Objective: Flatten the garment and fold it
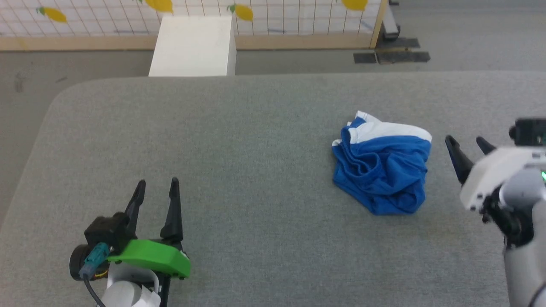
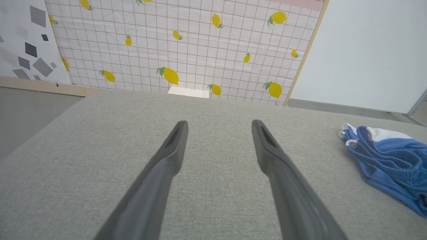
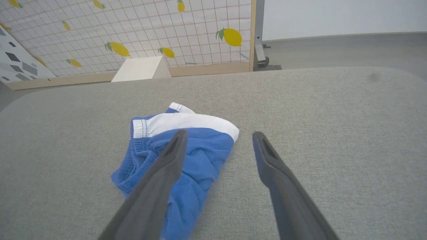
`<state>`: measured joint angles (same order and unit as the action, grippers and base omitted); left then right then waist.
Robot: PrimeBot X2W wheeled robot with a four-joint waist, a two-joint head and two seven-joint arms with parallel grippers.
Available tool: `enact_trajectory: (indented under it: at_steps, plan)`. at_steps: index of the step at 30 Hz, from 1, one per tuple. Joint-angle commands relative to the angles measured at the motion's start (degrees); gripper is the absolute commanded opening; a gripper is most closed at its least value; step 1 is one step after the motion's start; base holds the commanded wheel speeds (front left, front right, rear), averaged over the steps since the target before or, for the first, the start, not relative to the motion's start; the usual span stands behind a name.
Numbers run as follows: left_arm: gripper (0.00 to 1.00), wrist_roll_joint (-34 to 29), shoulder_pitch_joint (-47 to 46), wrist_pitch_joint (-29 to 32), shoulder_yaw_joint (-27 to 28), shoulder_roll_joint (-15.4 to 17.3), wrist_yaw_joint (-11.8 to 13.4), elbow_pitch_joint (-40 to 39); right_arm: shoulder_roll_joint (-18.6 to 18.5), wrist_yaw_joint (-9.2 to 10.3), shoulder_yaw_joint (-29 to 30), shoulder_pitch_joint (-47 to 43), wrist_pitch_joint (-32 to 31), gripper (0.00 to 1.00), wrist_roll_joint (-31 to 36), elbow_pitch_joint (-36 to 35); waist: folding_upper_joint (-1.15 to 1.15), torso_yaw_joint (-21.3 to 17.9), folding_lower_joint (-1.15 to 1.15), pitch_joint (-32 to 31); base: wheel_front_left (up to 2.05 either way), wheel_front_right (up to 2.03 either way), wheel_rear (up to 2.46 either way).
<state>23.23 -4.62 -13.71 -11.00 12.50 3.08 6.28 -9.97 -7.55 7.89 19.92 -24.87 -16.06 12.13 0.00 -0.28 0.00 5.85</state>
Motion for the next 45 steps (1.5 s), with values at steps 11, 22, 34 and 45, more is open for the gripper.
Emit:
enact_trajectory:
  at_steps: [11,22,34,45]
  plan:
    - [1.00,-1.05,-5.51,-0.66,-1.09,-0.56,-0.23,-1.66,-2.08,0.06,-1.49,13.24,-23.39,1.00,4.23,9.71,0.00,5.06,0.00,9.47,0.00,0.00,0.00]
    - [1.00,-1.27,-7.93,-1.09,-1.35,-1.33,-1.27,-0.75,-0.22,0.06,0.22,12.83,-27.33,1.00,7.16,12.98,0.00,7.44,0.00,13.10,0.00,0.00,0.00]
    - [1.00,-1.52,-8.12,-1.24,-1.31,-1.46,-2.28,0.97,-1.32,0.06,-1.71,11.07,-24.42,0.00,5.59,12.89,0.00,7.04,0.00,10.75,0.00,0.00,0.00]
    - [1.00,-1.18,-4.35,-1.27,-1.05,-1.19,-2.12,1.02,-7.11,0.06,-10.51,6.34,-25.94,0.00,-1.53,5.47,0.00,1.38,0.00,3.49,0.00,0.00,0.00]
